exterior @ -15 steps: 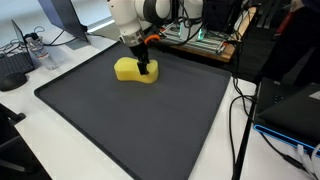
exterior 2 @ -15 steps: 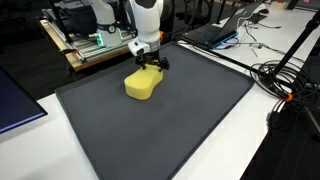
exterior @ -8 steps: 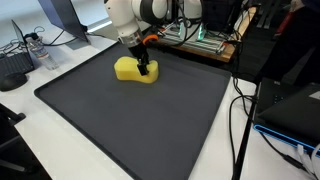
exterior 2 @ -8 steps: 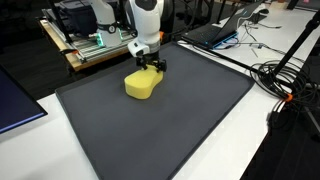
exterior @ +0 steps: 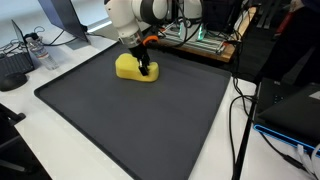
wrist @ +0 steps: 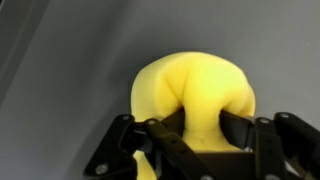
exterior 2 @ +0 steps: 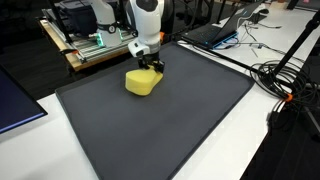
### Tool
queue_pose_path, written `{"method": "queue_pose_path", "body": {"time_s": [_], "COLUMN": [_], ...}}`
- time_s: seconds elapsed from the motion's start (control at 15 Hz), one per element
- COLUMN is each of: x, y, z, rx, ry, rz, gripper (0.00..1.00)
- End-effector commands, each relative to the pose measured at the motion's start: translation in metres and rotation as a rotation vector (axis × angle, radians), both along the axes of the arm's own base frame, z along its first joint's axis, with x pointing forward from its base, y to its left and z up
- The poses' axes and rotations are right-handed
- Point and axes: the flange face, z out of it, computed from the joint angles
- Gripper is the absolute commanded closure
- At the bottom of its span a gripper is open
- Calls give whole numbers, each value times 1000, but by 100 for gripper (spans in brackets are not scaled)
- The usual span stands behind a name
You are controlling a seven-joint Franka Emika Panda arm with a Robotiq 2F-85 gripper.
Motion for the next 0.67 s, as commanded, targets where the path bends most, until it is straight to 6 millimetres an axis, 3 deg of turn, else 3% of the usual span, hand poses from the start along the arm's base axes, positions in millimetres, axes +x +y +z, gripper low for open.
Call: {"method": "queue_pose_path", "body": {"time_s": [0.0, 0.6], "x": [5, 2], "y": [7, 11], "z": [-6, 2], "rx": [-24, -49], "ry": [18, 24], "rz": [-10, -48], "gripper": [92, 94]}}
